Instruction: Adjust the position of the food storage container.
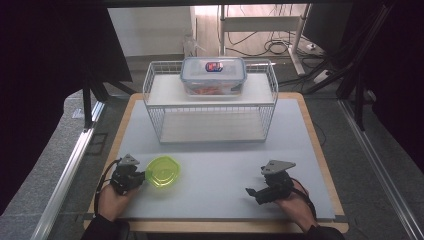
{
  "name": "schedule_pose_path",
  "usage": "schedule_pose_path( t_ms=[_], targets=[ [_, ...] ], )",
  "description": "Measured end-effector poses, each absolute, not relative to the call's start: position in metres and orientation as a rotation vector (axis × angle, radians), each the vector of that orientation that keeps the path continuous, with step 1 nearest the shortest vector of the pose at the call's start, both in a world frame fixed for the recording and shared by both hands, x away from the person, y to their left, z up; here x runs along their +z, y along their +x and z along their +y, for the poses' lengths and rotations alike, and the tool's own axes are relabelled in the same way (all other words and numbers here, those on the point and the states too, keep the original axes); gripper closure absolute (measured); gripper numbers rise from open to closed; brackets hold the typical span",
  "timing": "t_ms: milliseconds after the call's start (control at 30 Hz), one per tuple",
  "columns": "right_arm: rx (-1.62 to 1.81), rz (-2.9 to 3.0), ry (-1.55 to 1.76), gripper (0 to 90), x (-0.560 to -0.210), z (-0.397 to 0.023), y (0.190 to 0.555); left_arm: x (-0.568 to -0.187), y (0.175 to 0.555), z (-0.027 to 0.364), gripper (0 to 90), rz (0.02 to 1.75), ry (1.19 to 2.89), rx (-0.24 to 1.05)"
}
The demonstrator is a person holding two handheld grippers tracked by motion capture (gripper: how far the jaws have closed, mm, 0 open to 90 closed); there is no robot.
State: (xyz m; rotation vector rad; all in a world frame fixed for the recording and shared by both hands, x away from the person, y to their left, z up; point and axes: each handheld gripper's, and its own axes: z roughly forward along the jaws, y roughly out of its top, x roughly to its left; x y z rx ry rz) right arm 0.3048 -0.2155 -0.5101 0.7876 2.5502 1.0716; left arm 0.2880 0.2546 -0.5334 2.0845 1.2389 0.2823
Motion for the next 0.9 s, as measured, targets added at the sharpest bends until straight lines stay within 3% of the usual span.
schedule_pose_path(
  t_ms=[500, 900],
  targets=[
    [1.063, 2.556, 0.788, 4.9, -0.511, -0.215, 0.305, -0.530, 0.306, 0.217, 89.9, 1.157, 2.141, 0.269],
    [1.066, 2.553, 0.789, 4.9, -0.511, -0.215, 0.305, -0.525, 0.294, 0.236, 90.0, 1.214, 2.104, 0.317]
  ],
)
